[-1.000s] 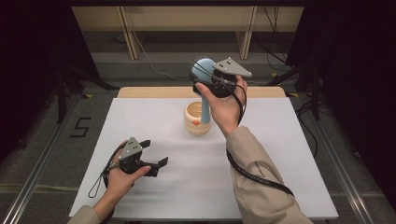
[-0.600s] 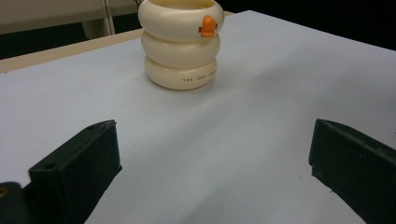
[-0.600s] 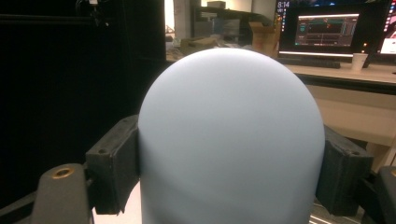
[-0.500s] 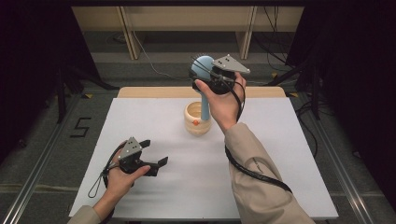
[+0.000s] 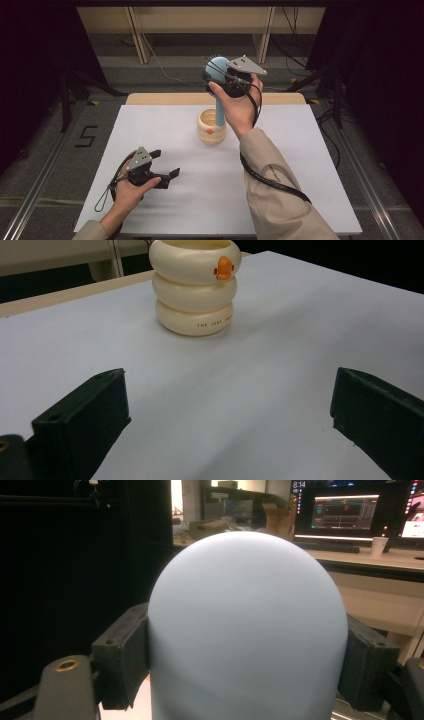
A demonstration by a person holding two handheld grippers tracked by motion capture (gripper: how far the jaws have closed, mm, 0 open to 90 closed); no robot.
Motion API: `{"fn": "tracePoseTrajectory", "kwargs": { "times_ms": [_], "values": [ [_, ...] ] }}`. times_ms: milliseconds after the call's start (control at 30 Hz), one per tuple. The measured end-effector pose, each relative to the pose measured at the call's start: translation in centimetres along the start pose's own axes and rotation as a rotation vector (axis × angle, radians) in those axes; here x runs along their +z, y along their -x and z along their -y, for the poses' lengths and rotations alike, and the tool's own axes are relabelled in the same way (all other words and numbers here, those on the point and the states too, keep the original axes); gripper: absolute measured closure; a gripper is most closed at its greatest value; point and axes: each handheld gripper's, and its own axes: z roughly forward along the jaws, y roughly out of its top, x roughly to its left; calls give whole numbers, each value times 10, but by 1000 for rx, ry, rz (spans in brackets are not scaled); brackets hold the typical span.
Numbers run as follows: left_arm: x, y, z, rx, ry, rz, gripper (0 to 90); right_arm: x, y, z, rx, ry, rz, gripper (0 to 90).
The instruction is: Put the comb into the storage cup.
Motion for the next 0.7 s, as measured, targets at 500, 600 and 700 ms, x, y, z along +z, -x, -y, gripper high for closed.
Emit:
{"fn": "tracePoseTrajectory", "kwargs": {
  "times_ms": [500,600,700],
  "values": [
    [1,0,0,0,2,2,17,6,0,-2,-4,2,2,218],
    [1,0,0,-2,3,2,17,8,0,-2,-7,0,6,217],
    [1,0,0,-2,3,3,17,9,1,-2,-11,2,11,217]
  ]
}}
